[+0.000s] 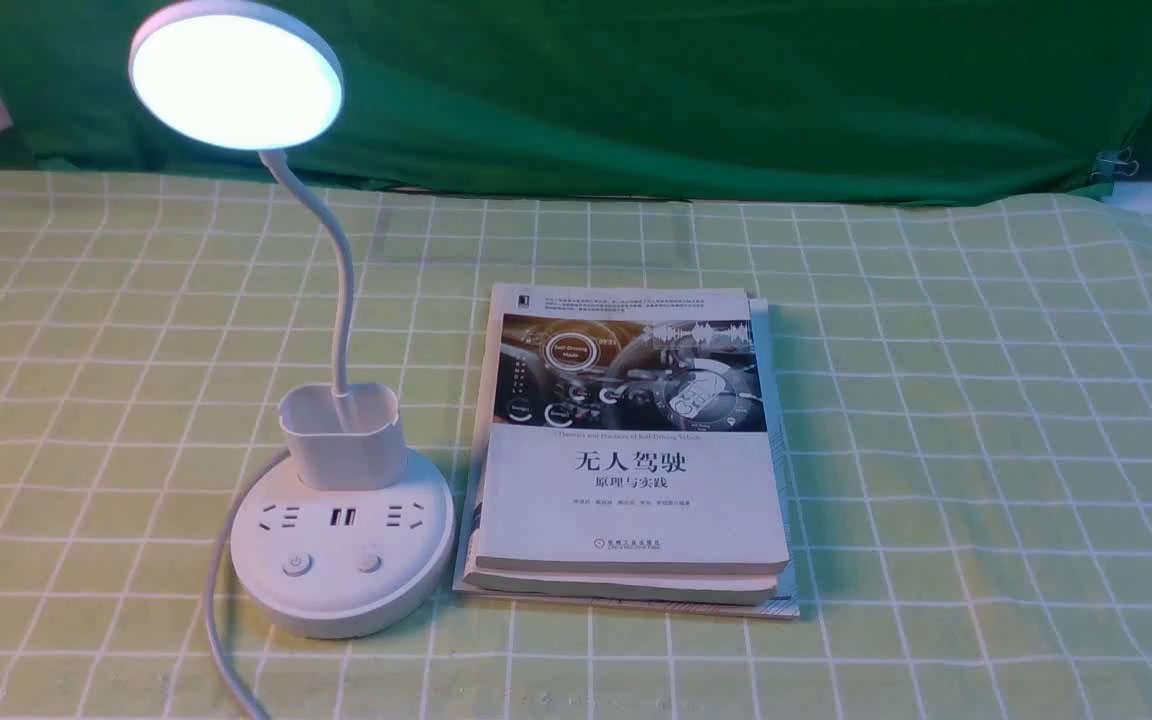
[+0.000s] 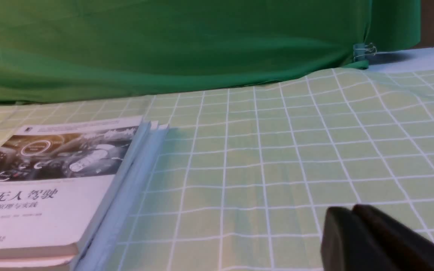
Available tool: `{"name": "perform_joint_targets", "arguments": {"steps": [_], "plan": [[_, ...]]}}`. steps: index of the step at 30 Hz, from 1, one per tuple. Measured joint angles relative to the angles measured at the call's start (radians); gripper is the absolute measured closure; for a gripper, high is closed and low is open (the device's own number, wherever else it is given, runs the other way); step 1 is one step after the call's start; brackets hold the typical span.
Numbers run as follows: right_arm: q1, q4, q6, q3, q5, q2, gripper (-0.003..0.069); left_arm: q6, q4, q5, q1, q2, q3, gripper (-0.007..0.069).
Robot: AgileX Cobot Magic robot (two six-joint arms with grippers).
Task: Turn off the desk lamp on the green coffee tablecloth by hand.
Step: 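Press the power button on the round power strip under the lamp with the left gripper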
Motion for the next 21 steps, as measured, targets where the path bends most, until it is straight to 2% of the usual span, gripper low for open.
{"name": "perform_joint_targets", "arguments": {"steps": [16,19,20,21], "plan": [[0.0,0.0,0.001,0.0,0.001,0.0,0.063,-0.001,-0.001,-0.021,0.0,0.0,0.0,0.0619],[0.0,-0.001,0.0,0.0,0.001,0.0,0.063,-0.109,-0.18,-0.129,0.0,0.0,0.0,0.0619],[0.0,-0.001,0.0,0.0,0.001,0.0,0.063,-0.128,-0.194,-0.137,0.0,0.0,0.0,0.0619],[0.0,-0.001,0.0,0.0,0.001,0.0,0.063,-0.189,-0.299,-0.185,0.0,0.0,0.0,0.0619]]}}
